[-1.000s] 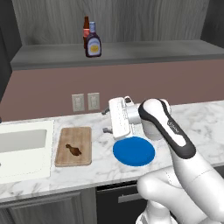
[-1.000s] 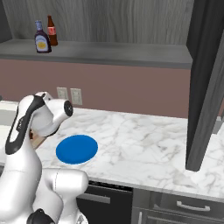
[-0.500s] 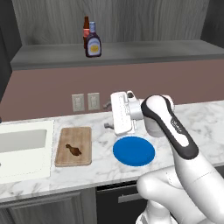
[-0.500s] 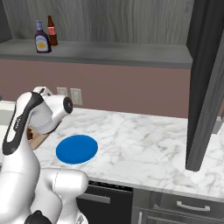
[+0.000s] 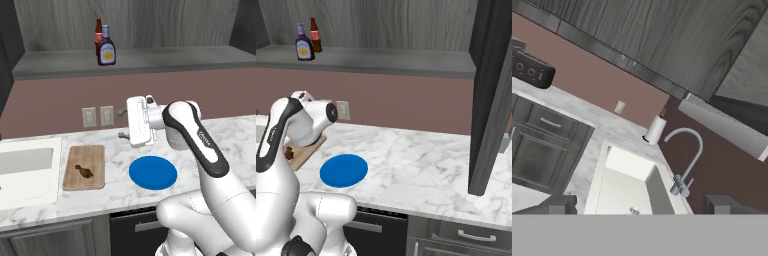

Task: Pick the chicken drumstick from the plate and place it on the cutting board. Then pick the condiment bottle from the cabinet and place it next to the cutting board.

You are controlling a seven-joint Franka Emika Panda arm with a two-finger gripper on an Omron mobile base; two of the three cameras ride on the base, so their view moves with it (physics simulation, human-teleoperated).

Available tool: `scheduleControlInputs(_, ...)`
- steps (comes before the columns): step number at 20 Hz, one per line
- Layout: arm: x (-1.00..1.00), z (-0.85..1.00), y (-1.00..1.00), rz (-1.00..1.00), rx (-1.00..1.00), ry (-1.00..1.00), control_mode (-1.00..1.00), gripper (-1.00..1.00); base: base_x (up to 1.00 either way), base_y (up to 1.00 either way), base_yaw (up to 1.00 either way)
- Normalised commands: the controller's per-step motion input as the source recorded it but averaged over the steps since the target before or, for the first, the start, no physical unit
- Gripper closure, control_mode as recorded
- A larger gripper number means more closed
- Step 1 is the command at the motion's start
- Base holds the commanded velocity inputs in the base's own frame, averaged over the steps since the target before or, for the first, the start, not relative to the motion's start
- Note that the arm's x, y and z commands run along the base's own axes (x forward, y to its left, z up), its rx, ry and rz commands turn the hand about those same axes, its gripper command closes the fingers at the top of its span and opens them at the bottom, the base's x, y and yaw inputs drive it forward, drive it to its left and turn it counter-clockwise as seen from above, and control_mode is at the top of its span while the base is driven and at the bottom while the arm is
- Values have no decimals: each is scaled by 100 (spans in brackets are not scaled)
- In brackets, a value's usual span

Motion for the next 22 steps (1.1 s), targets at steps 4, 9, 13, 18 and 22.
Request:
scheduleControlInputs(4, 4, 36, 0, -2, 3, 0, -100, -100, 0, 0, 0)
scheduleControlInputs(9, 5, 31, 0, -3, 4, 0, -100, -100, 0, 0, 0)
scheduleControlInputs(13, 5, 29, 0, -4, 4, 0, -100, -100, 0, 0, 0)
scheduleControlInputs(18, 0, 30, 0, -3, 5, 0, -100, -100, 0, 0, 0)
scheduleControlInputs(22, 7, 26, 0, -2, 4, 0, -100, -100, 0, 0, 0)
